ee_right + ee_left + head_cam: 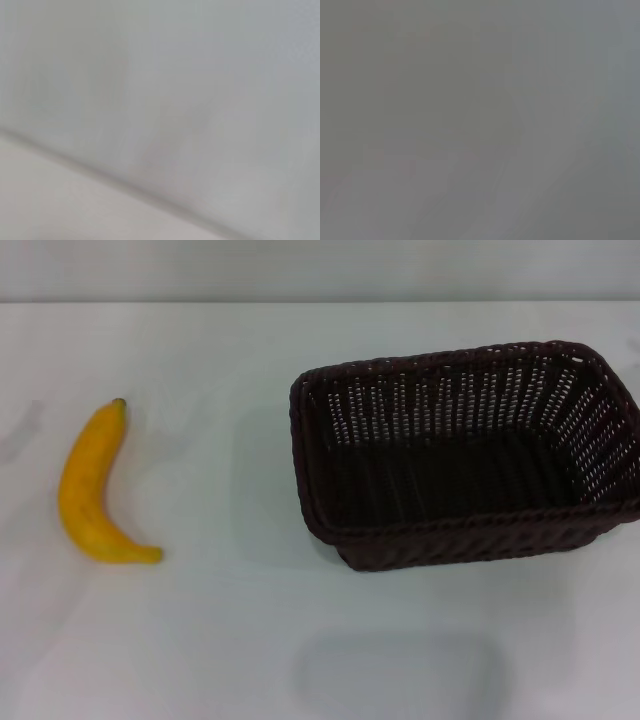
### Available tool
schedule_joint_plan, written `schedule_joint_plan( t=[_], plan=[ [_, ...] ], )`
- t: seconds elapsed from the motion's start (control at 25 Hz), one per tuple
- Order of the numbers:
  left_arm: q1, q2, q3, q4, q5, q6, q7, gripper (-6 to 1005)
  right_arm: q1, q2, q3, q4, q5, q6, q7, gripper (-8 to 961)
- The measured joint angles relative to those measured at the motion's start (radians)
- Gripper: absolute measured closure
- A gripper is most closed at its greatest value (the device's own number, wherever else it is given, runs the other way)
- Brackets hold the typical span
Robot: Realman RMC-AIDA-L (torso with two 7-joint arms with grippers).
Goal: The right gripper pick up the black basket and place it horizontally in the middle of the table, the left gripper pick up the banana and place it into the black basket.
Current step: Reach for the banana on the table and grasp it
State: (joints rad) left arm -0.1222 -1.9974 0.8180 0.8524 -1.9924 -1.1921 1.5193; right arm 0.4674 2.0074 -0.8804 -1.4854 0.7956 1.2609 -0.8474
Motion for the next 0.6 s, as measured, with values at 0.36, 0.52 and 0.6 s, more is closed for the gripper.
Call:
schedule_joint_plan(
  t=[0.36, 0.52, 0.6],
  plan=[
    [-0.129, 0.048, -0.002, 0.356, 0.773, 0.000, -0.878, 170, -0.150, -0.003, 0.095, 0.401, 0.683, -0.182, -0.719, 148],
    [-0.250, 0.094, -0.002, 0.364, 1.015, -0.147, -1.091, 184, -0.132, -0.002, 0.144, 0.580, 0.778, -0.199, -0.959, 149],
    [-0.317, 0.123, -0.002, 0.336, 1.094, -0.222, -1.168, 189, -0.125, 0.000, 0.150, 0.647, 0.810, -0.207, -1.057, 149]
  ],
)
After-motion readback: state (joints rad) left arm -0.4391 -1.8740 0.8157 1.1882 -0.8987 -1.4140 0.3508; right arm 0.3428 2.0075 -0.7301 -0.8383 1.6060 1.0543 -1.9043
